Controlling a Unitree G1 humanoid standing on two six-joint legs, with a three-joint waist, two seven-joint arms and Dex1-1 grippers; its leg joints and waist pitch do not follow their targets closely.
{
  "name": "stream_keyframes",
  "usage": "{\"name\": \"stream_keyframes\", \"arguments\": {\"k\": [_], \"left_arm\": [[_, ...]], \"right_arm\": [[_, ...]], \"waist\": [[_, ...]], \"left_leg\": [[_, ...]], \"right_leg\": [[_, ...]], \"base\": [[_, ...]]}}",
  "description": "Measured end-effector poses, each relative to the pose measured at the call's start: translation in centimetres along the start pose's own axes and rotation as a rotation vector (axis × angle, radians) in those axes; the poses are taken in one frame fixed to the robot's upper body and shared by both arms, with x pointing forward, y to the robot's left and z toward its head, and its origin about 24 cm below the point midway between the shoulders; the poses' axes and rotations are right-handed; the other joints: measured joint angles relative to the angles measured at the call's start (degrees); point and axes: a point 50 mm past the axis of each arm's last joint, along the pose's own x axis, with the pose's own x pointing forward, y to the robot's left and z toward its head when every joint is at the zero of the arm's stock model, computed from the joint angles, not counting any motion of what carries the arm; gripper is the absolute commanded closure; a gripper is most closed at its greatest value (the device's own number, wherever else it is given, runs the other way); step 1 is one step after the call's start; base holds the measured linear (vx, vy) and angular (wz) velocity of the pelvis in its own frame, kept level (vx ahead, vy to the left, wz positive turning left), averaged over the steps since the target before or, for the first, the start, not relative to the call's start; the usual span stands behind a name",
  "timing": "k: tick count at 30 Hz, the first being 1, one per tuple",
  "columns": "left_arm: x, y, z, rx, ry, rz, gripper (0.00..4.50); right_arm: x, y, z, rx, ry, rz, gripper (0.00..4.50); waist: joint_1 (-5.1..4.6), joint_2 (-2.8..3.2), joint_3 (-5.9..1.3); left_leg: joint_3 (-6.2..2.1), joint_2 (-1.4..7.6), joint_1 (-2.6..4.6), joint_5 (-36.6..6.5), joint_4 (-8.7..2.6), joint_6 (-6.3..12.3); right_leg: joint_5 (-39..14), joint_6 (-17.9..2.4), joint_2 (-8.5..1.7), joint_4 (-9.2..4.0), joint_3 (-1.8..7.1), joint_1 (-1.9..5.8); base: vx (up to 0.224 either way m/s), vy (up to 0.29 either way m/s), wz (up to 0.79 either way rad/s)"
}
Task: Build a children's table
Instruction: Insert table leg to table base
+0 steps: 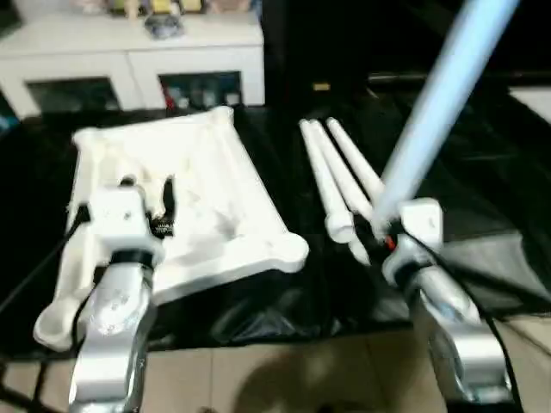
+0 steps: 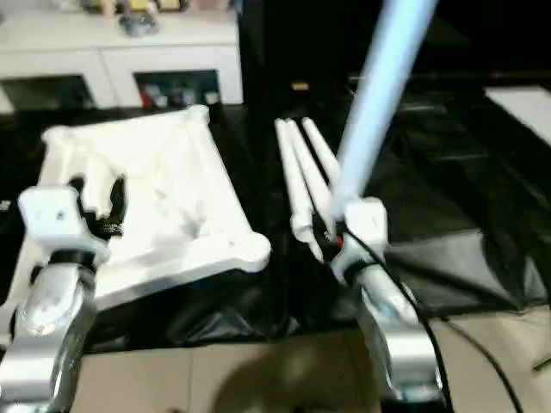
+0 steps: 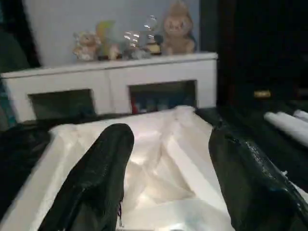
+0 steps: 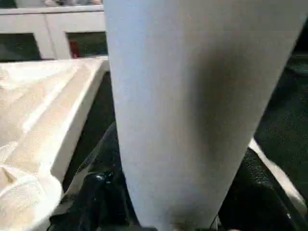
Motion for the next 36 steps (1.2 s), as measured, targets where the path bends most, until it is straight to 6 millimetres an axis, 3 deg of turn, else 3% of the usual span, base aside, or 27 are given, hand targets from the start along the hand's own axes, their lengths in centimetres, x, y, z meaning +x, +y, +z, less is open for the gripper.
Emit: {"name": "stream_keyframes", "arguments": {"k": [1,2,3,4,5,6,7,8,9,10,13,15,17,20,21,23,25,26,27,28,29,30,32,33,34,35,36], "left_arm": [[0.0,-0.1,0.0,-0.005,0.002,0.0,1.53],[0.0,-0.2,0.0,-0.013,0.003,-0.002,1.53],[0.0,-0.3,0.0,-0.019,0.004,0.001,1.53],[0.0,-0.3,-0.1,-0.022,0.008,0.001,1.53],[0.0,-0.4,-0.1,-0.027,0.009,0.001,1.53],[0.0,-0.9,-0.1,-0.037,0.009,-0.013,1.53],[0.0,-1.5,-0.1,-0.047,0.007,-0.035,1.53],[0.0,-1.7,0.0,-0.047,0.003,-0.044,1.53],[0.2,-1.7,0.2,-0.044,-0.006,-0.044,1.53],[0.3,-1.5,0.4,-0.039,-0.011,-0.041,1.53],[0.2,-0.9,0.1,-0.027,0.002,-0.019,1.53],[0.2,-1.0,0.0,-0.026,0.003,-0.023,1.53],[0.2,-1.0,0.1,-0.024,-0.007,-0.026,1.53],[0.1,-0.9,0.0,-0.022,-0.001,-0.021,1.53],[0.0,-0.8,0.0,-0.022,0.0,-0.019,1.53],[0.0,-0.7,0.0,-0.02,-0.003,-0.013,1.53],[0.0,-0.3,0.1,-0.013,-0.006,0.0,1.53],[-0.1,-0.1,-0.1,-0.014,0.002,0.008,1.53],[-0.3,-0.2,-0.2,-0.017,0.009,0.009,1.53],[-0.4,-0.1,-0.2,-0.016,0.009,0.01,1.53],[-0.4,-0.1,-0.2,-0.016,0.009,0.01,1.53],[-0.3,-0.3,0.1,-0.018,-0.003,0.005,1.53],[-0.2,0.1,0.3,-0.012,-0.013,0.014,1.53],[-0.2,0.5,-0.1,-0.004,0.006,0.03,1.53],[-0.2,0.5,-0.2,-0.001,0.012,0.03,1.53],[-0.1,0.4,-0.2,-0.003,0.009,0.027,1.53],[0.0,0.2,0.0,-0.005,0.0,0.014,1.53]], "right_arm": [[-0.3,0.0,-0.5,0.015,0.02,-0.002,2.59],[-0.5,-0.1,-0.8,0.021,0.037,-0.008,2.59],[-0.4,-0.2,-0.7,0.018,0.032,-0.008,2.59],[-0.3,-0.1,-0.3,0.017,0.016,-0.001,2.59],[-0.1,0.1,0.1,0.018,0.001,0.016,2.59],[-0.2,-0.1,0.2,0.013,0.001,0.026,2.59],[-0.3,-0.3,-0.1,0.012,0.014,0.029,2.59],[-0.4,-0.5,-0.2,0.008,0.021,0.028,2.59],[-0.4,-0.7,-0.1,-0.001,0.021,0.033,2.59],[-0.4,-0.6,-0.1,-0.002,0.023,0.048,2.59],[-0.3,0.7,-0.1,-0.01,0.029,0.151,2.59],[-0.3,1.2,-0.4,-0.021,0.052,0.21,2.59],[-0.3,1.5,-0.4,-0.021,0.053,0.227,2.59],[-0.3,2.1,-0.5,-0.032,0.058,0.279,2.59],[-0.3,2.5,-0.4,-0.034,0.056,0.302,2.59],[-0.3,2.9,-0.4,-0.03,0.053,0.323,2.59],[-0.2,3.4,-0.4,-0.026,0.048,0.347,2.59],[-0.3,3.4,-0.4,-0.025,0.05,0.346,2.59],[-0.4,3.0,-0.5,-0.028,0.056,0.336,2.59],[-0.4,3.0,-0.5,-0.027,0.056,0.333,2.59],[-0.4,2.8,-0.5,-0.019,0.053,0.322,2.59],[-0.4,2.5,-0.4,-0.004,0.044,0.3,2.59],[-0.3,2.6,-0.3,0.02,0.035,0.283,2.59],[-0.2,2.9,-0.1,0.029,0.023,0.289,2.59],[-0.2,2.8,-0.2,0.029,0.025,0.278,2.59],[-0.4,2.6,-0.4,0.029,0.031,0.262,2.59],[-0.5,2.1,-0.4,0.031,0.032,0.234,2.59]], "waist": [[-0.8,-0.27,-0.03],[-1.25,-1.25,-0.42],[-1.61,-2.33,-1.1],[-1.58,-3.04,-1.58],[-1.26,-3.62,-2.14],[-0.85,-3.38,-2.27],[0.02,-3.4,-2.29],[0.47,-3.39,-2.3],[1.2,-2.91,-2.35],[2.17,-2.39,-2.41],[3.6,-2.0,-2.01],[4.65,-1.83,-1.82],[5.09,-1.81,-1.62],[5.39,-2.22,-0.95],[5.38,-1.85,-0.27],[5.34,-1.24,0.28],[5.15,-2.88,0.02],[5.13,-3.57,-0.01],[5.9,-2.84,0.26],[6.72,-2.78,0.35],[7.41,-2.13,0.04],[7.59,-0.73,-0.77],[6.74,-1.38,-1.03],[5.93,-1.65,-1.28],[5.23,-1.67,-1.51],[4.62,-2.02,-1.82],[3.95,-2.83,-2.19]], "left_leg": [[-0.9,0.24,0.05,0.6,-0.85,-0.7],[-0.65,0.57,0.56,1.3,-1.74,-1.21],[-0.65,0.61,0.68,2.0,-2.25,-1.36],[-0.66,0.62,0.28,2.4,-2.24,-1.26],[-1.01,0.19,-0.59,2.4,-2.06,-0.32],[-1.43,-0.36,-1.9,1.8,-0.71,5.86],[-0.64,-1.29,-2.42,1.5,0.83,6.61],[-0.17,-2.88,-2.71,1.8,1.04,6.06],[0.47,-4.72,-2.81,2.5,-1.47,4.87],[0.11,-5.29,-3.03,3.4,-1.96,3.86],[-0.7,-3.47,-3.31,4.4,-2.62,2.78],[0.37,-2.88,-2.96,4.4,-3.29,2.66],[-0.13,-3.29,-3.18,4.4,-3.56,2.62],[-0.3,-3.02,-2.63,4.2,-3.72,2.41],[-0.28,-2.3,-1.89,4.1,-3.46,2.37],[-0.52,-1.85,-1.76,4.0,-3.63,2.21],[-1.47,-4.85,-1.58,4.1,-3.42,2.21],[-1.84,-5.69,-1.3,3.9,-3.13,2.45],[-1.17,-5.17,-1.27,2.0,-0.47,4.69],[-0.78,-4.73,-1.31,1.7,1.64,5.19],[-0.72,-4.16,-1.15,1.7,2.04,5.24],[-0.38,-2.71,-0.04,2.1,-1.51,2.99],[0.09,-3.37,0.41,1.6,-2.19,3.02],[0.01,-3.73,0.45,1.2,-2.18,3.41],[-0.42,-3.87,0.77,0.8,-2.17,3.45],[-0.23,-4.11,0.92,0.5,-2.26,3.71],[0.14,-4.75,0.98,0.1,-2.29,3.63]], "right_leg": [[-2.6,-0.1,0.47,2.07,0.63,-0.02],[-3.3,-1.1,1.0,4.81,2.88,-0.39],[-3.4,-3.0,0.95,6.49,4.95,0.38],[-4.5,-1.7,0.76,5.79,5.88,1.05],[-4.3,-1.7,1.26,5.68,5.73,0.81],[-4.1,-2.1,1.73,5.27,5.55,0.45],[-3.9,-2.4,1.83,4.86,5.64,0.48],[-3.7,-2.6,1.95,4.58,5.67,0.54],[-3.4,-2.4,2.75,4.35,5.28,0.51],[-3.3,-2.5,3.67,4.08,5.09,0.63],[-2.2,-3.2,4.91,1.98,3.48,1.2],[-2.1,-3.7,4.89,1.42,3.32,1.53],[-2.2,-4.0,3.83,1.34,1.72,1.96],[-2.8,-3.7,2.07,0.52,-1.86,4.14],[-3.0,-3.5,1.74,-0.23,-3.68,5.97],[-3.5,-2.9,1.88,-0.63,-4.65,8.02],[-8.2,-1.7,2.41,4.07,2.07,7.87],[-9.1,-1.6,2.37,4.09,3.0,8.24],[-9.4,-1.3,2.05,3.22,2.54,9.73],[-9.6,-1.0,2.11,2.98,3.16,10.39],[-9.7,-0.7,2.17,2.46,3.37,10.88],[-9.7,-0.7,2.95,2.15,3.42,10.8],[-10.5,-2.0,2.93,3.86,5.27,9.43],[-10.6,-1.3,2.93,8.66,6.36,6.28],[-10.2,-0.2,2.76,10.37,6.76,4.0],[-9.3,1.5,2.25,10.86,7.19,1.29],[-7.5,3.0,1.41,9.56,8.18,-1.83]], "base": [[0.039,-0.006,-0.19],[0.032,-0.132,0.03],[0.064,-0.172,-0.04],[0.064,-0.172,-0.04],[-0.036,-0.164,-0.28],[-0.039,-0.159,-0.17],[-0.039,-0.159,-0.17],[0.002,-0.174,-0.06],[-0.009,-0.135,-0.09],[-0.009,-0.135,-0.09],[-0.023,-0.119,-0.15],[-0.006,-0.04,0.07],[-0.013,-0.01,0.13],[-0.007,0.0,0.52],[0.025,0.028,0.58],[0.026,0.039,0.58],[0.093,0.022,0.66],[0.139,-0.011,0.82],[0.119,0.035,0.52],[0.119,0.035,0.52],[0.183,0.073,0.22],[0.17,0.082,0.3],[0.163,0.077,0.26],[0.189,0.026,0.02],[0.189,0.026,0.02],[0.153,0.008,-0.04],[0.128,-0.019,-0.01]]}}
